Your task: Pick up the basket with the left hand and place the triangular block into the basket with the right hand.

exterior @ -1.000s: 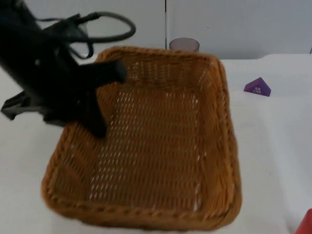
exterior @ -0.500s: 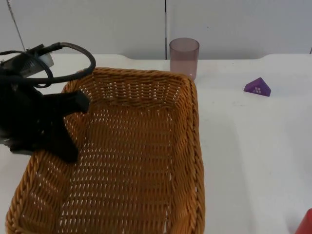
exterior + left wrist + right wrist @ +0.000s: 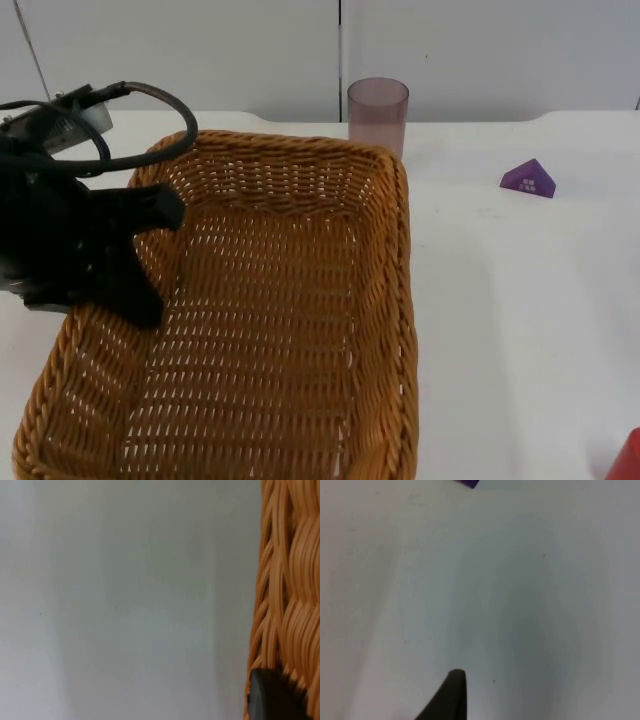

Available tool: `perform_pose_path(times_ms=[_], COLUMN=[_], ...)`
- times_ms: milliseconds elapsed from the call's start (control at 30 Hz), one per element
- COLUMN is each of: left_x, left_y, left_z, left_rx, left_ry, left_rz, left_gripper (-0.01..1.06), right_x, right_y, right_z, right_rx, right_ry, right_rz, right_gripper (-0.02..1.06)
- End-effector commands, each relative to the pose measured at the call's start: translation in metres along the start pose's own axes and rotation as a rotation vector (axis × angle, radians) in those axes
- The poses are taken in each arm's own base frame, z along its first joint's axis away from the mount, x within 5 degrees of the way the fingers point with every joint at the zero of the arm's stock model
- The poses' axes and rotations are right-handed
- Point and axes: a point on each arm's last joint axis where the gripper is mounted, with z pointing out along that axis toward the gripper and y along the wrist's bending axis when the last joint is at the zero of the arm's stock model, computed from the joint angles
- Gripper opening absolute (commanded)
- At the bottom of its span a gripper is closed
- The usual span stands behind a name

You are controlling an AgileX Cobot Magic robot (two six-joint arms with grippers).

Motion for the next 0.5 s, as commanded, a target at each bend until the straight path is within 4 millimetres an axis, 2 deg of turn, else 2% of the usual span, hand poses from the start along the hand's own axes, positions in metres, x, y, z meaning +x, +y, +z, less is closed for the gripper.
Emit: perform_pose_path(times_ms=[0,100,133,233,300,333,367,467], left_x=[0.0,0.0,0.0,0.0,0.0,0.0,0.0,0.0], left_y=[-0.002,-0.002,-0.002,-0.002,-0.002,-0.002,-0.002,-0.003], left_z=[-0.004,-0.004,-0.004,-0.004,-0.004,-0.004,-0.004,-0.004], left_rx=[0.023,0.023,0.023,0.023,0.023,0.023,0.023,0.024], left_ry=[-0.012,-0.012,-0.012,-0.012,-0.012,-0.012,-0.012,-0.013], left_rz=[-0.019,-0.019,-0.019,-0.019,-0.019,-0.019,-0.019,-0.02], left_gripper=[0.0,0.0,0.0,0.0,0.0,0.0,0.0,0.0], right_x=[-0.007,-0.027,-0.027,-0.055,-0.078,-0.078,-0.088,-0.112], right_y=[0.0,-0.002,-0.002,-0.005,-0.007,-0.007,-0.008,-0.007], right_z=[0.009,0.035,0.035,0.064,0.096,0.096,0.105,0.148], right_rx=[-0.014,-0.023,-0.023,-0.032,-0.043,-0.043,-0.049,-0.082], right_ry=[0.012,0.071,0.071,0.108,0.136,0.136,0.137,0.186], right_rz=[-0.027,-0.053,-0.053,-0.091,-0.13,-0.13,-0.145,-0.193], right_gripper=[1.02,1.01,1.01,1.01,1.01,1.01,1.01,1.01])
